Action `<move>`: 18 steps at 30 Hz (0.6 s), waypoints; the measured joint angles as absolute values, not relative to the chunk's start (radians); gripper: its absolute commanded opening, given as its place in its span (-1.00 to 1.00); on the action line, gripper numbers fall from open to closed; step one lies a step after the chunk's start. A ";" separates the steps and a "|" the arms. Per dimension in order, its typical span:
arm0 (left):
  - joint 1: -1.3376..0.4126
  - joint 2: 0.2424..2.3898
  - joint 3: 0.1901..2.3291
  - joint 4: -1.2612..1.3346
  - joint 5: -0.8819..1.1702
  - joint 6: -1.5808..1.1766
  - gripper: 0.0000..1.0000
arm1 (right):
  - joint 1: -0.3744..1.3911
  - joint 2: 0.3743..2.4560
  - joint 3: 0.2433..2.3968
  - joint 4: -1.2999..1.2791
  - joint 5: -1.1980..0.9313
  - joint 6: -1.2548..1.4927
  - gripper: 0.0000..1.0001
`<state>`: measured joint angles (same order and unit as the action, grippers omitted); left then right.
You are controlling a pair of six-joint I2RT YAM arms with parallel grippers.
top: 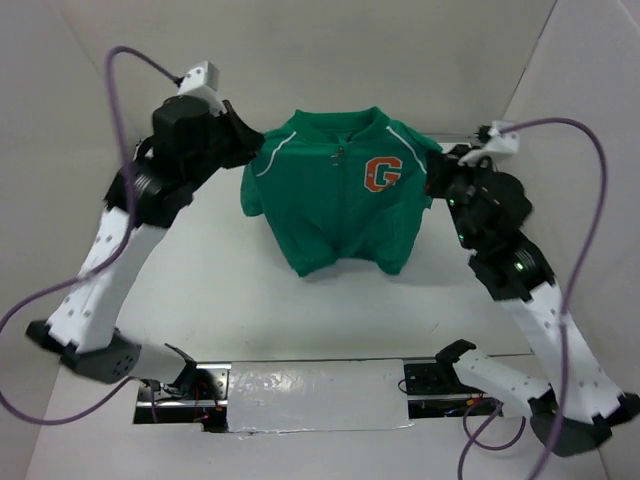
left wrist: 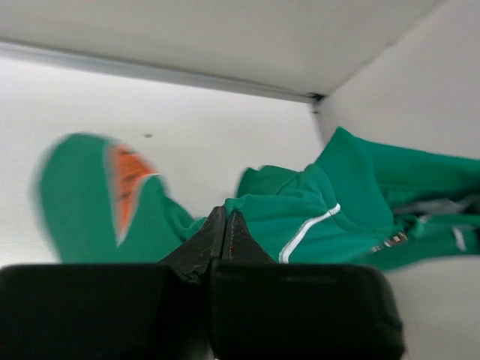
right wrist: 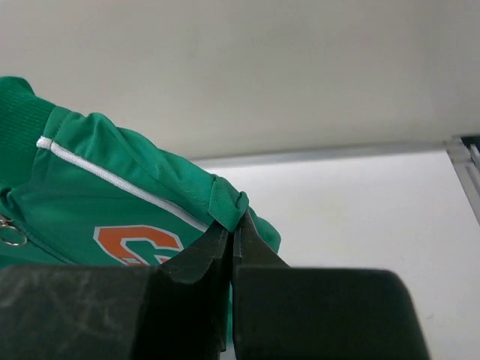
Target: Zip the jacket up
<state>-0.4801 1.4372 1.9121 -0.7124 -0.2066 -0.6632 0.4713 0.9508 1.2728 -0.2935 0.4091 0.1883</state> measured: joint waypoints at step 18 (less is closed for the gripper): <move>-0.393 1.424 1.858 -0.765 -0.174 -0.695 -1.00 | 0.516 1.178 1.493 -0.533 0.435 0.303 -0.85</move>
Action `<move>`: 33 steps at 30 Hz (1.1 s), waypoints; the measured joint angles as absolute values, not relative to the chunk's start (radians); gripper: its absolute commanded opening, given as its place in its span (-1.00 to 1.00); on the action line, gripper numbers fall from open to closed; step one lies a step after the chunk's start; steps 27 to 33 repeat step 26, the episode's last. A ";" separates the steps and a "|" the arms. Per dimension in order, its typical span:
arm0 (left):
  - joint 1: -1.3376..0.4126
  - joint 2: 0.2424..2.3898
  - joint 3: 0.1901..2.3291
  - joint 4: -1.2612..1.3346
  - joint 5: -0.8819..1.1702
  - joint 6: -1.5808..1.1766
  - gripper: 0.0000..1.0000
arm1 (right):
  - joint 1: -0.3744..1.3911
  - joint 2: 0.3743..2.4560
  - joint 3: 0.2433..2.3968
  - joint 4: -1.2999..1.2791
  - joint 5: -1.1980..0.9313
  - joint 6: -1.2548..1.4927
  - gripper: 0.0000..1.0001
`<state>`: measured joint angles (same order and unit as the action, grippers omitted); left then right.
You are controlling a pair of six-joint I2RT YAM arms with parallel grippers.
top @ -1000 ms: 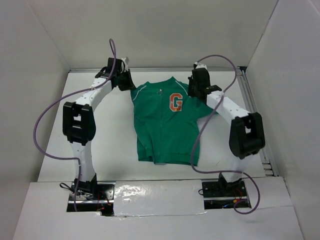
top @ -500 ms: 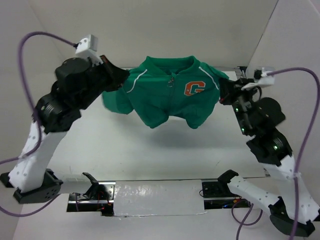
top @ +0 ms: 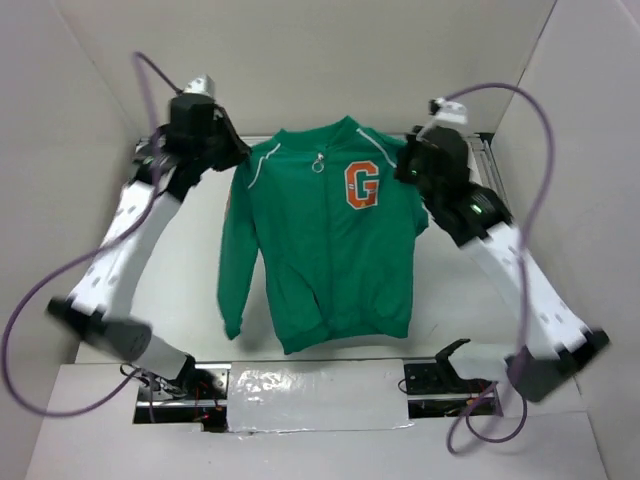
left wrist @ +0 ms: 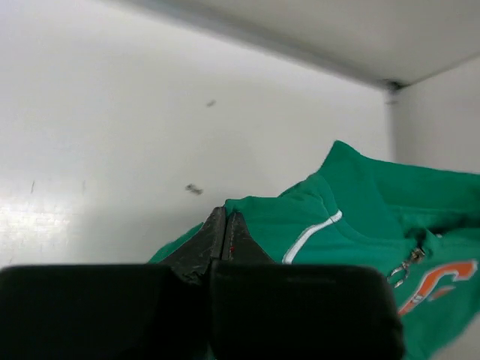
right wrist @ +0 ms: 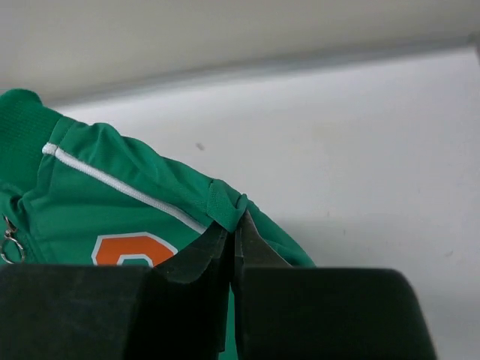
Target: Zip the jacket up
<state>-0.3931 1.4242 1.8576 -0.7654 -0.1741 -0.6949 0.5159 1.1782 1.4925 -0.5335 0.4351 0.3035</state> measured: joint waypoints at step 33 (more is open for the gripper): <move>-0.247 1.531 1.631 -0.747 0.032 -0.688 0.98 | 0.231 1.058 1.074 -0.409 0.108 0.526 0.99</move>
